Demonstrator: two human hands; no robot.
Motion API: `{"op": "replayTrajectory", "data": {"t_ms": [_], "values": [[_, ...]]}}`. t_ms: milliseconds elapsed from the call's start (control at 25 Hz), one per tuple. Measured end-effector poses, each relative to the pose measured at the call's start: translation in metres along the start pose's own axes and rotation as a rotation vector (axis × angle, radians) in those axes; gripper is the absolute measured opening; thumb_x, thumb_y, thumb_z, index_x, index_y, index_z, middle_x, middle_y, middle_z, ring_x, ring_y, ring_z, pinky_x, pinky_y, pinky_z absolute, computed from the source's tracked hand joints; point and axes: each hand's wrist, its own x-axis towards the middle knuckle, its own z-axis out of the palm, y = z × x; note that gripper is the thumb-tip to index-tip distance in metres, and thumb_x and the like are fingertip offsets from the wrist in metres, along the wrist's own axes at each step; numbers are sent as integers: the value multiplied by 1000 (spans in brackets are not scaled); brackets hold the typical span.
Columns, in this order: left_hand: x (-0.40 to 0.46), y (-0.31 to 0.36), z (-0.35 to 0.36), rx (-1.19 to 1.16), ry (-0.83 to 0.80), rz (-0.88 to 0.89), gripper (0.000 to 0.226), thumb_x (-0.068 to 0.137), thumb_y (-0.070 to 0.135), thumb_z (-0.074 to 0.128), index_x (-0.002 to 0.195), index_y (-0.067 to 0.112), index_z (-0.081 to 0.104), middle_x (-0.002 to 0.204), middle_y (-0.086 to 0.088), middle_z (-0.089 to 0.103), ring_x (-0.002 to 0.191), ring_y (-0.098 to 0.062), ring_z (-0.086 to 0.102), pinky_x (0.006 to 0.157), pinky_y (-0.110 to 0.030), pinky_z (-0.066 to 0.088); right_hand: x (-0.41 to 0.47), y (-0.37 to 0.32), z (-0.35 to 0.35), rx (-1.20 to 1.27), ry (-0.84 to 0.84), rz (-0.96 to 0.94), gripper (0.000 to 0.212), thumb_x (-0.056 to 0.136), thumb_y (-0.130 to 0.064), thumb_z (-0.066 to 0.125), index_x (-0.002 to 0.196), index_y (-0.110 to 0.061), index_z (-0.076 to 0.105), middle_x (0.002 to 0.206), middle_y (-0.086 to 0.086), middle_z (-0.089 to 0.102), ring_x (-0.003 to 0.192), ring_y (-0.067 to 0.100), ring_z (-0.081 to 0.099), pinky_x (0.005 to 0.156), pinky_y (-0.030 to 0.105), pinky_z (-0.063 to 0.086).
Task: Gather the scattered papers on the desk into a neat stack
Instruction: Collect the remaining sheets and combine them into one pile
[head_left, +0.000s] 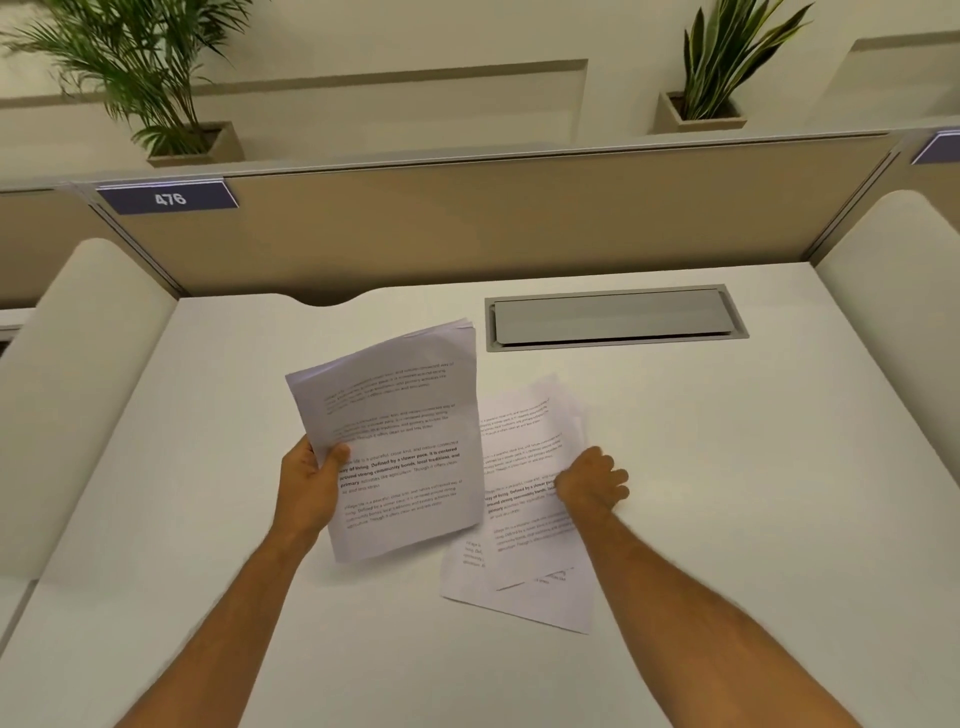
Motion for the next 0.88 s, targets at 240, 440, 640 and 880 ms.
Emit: {"op": "replayTrajectory", "data": {"t_ms": [240, 440, 640, 880], "values": [[-18, 6, -9, -12, 16, 14, 28, 101, 12, 57, 112, 37, 65, 106, 8, 77, 87, -18, 77, 66, -32, 64, -1, 21, -40, 457, -44, -321, 38, 92, -8, 55, 130, -8, 57, 125, 20, 63, 107, 33, 63, 92, 41, 52], [-21, 15, 4, -12, 8, 1, 30, 101, 10, 55, 117, 35, 64, 109, 7, 75, 89, -19, 76, 64, -31, 63, 2, 44, -148, 893, -2, -435, 33, 82, 1, 70, 111, -15, 68, 108, 7, 74, 91, 23, 71, 78, 36, 60], [-33, 33, 36, -60, -51, -10, 29, 100, 10, 55, 114, 33, 67, 98, 7, 78, 84, -17, 78, 62, -29, 63, -17, 54, -201, 1026, -226, -515, 37, 77, -10, 80, 111, -21, 70, 105, -2, 79, 93, 21, 75, 74, 33, 62], [-53, 60, 85, -116, -214, -43, 24, 94, 12, 61, 108, 26, 74, 99, 2, 80, 85, -23, 78, 74, -46, 65, -58, 42, -153, 1026, -329, -524, 37, 79, -14, 80, 115, -18, 68, 109, 5, 76, 97, 29, 74, 79, 43, 63]]}}
